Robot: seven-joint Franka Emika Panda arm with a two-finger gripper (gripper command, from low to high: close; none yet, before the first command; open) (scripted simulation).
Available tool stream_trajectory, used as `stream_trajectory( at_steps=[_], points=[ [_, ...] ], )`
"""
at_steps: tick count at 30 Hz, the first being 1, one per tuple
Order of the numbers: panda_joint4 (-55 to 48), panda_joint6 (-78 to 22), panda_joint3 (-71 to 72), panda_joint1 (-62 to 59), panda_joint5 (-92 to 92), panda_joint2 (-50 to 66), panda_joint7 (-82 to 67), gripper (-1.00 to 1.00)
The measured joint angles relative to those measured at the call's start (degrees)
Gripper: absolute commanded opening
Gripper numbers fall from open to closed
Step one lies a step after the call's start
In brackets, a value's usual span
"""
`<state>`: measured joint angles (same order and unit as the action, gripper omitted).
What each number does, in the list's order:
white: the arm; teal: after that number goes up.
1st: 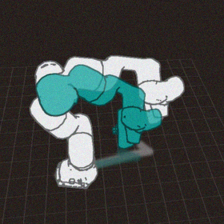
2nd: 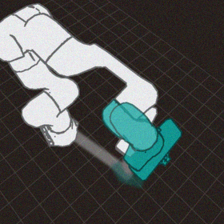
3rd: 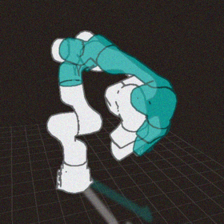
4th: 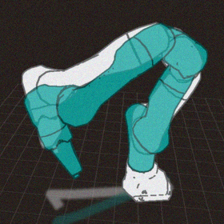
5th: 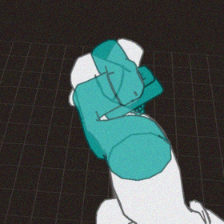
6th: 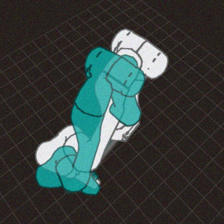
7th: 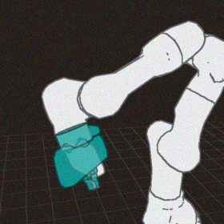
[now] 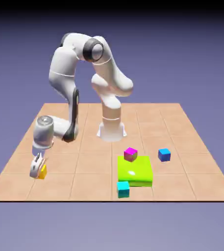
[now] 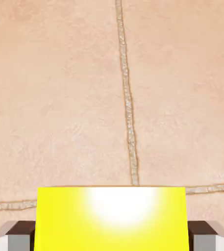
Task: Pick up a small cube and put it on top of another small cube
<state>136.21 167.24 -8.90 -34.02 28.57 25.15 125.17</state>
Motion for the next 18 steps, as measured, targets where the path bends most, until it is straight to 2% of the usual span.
stream_trajectory(
  at_steps=[4,18],
  points=[
    [2.83,-5.22,2.28,-0.38,-2.53,-7.93,-3.28,-1.00],
    [7.54,-4.31,18.06,25.35,-7.99,-16.10,-38.15,-1.00]
  ],
)
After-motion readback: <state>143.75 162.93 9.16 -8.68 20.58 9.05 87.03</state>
